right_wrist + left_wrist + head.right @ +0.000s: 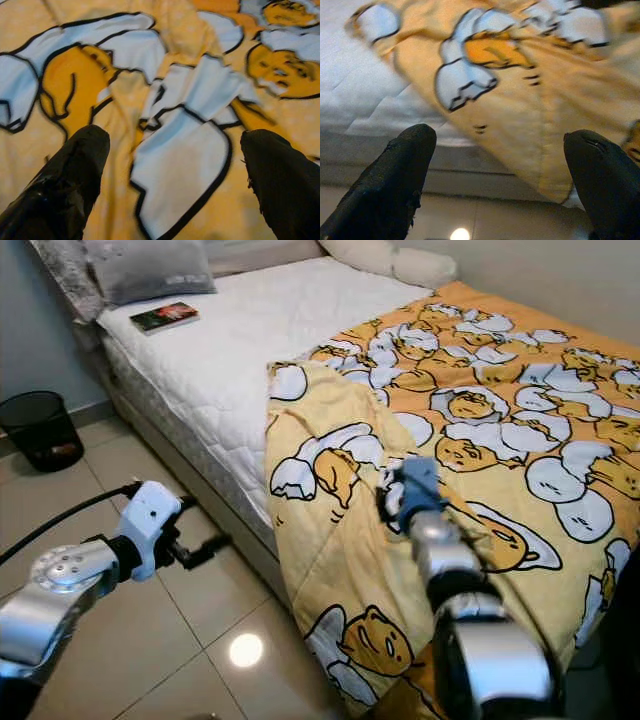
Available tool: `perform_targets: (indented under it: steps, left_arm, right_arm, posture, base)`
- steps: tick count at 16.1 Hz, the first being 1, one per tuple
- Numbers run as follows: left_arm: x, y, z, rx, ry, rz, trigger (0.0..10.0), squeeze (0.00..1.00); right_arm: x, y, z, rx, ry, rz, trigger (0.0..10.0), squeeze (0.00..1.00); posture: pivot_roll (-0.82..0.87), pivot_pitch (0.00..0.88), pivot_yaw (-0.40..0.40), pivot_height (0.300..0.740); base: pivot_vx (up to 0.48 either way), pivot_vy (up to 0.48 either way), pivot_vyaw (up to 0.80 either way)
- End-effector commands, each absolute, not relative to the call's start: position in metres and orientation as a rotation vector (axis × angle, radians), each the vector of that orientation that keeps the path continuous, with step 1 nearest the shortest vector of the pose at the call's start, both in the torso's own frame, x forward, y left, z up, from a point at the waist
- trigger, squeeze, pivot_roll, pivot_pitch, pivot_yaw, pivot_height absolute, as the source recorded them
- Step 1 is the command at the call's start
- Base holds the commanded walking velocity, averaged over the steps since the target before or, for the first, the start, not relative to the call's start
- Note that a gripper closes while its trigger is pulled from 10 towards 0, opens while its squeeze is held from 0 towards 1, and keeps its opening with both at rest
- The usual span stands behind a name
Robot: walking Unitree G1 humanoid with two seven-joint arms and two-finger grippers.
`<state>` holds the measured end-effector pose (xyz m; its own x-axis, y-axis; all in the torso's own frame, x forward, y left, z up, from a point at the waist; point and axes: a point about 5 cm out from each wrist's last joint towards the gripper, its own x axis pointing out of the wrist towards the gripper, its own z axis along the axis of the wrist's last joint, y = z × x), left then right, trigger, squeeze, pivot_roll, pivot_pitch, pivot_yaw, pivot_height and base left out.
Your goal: Clean up the room
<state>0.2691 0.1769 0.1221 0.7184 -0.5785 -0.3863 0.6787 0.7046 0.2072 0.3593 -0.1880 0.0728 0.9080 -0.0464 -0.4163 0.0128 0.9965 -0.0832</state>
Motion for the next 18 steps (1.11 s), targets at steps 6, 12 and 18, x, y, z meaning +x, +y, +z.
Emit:
perform_targets:
  steps: [6,12,18]
  left_arm:
    - [0.243,0.166,0.130,0.369,0.344,-0.870,10.0,0.00]
    - [0.226,0.172,0.160,0.401,0.321,-0.861,10.0,0.00]
    - [0.208,0.173,0.165,0.391,0.356,-0.828,10.0,0.00]
  right_arm:
    - [0.345,-0.195,0.050,-0.116,0.523,-0.070,10.0,0.00]
    - [0.336,-0.196,0.038,-0.164,0.543,-0.070,10.0,0.00]
    - [0.343,-0.178,0.046,-0.129,0.470,-0.055,3.1,0.00]
  posture:
    - [0.11,0.021,-0.012,0.740]
    - [0.19,0.173,-0.006,0.740]
    - [0.20,0.214,-0.026,0.740]
  base:
    - [0.000,0.000,0.00]
    - [0.000,0.000,0.00]
    - [0.000,0.000,0.00]
